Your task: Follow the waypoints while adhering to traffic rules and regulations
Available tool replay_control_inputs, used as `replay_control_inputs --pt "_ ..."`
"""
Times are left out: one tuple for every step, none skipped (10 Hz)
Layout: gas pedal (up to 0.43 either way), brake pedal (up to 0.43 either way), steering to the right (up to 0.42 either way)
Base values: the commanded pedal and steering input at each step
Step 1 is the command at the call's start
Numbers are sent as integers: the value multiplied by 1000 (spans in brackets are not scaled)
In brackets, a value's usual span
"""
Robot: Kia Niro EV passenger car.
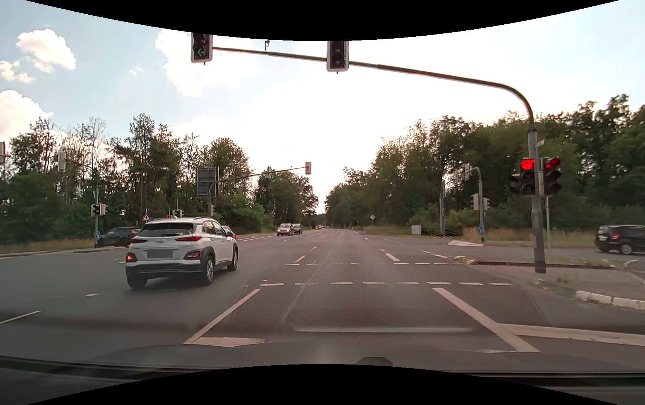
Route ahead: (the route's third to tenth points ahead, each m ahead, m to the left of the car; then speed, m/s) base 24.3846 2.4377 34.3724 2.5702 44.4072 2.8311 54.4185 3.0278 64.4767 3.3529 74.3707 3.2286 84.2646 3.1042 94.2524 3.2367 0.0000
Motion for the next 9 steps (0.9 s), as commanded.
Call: replay_control_inputs --pt "0 311 -8" --pt "0 311 -8" --pt "0 311 -8" --pt "0 311 -8" --pt "0 305 -8" --pt "0 311 -8" --pt "0 305 -8" --pt "0 311 -8" --pt "0 311 -8"
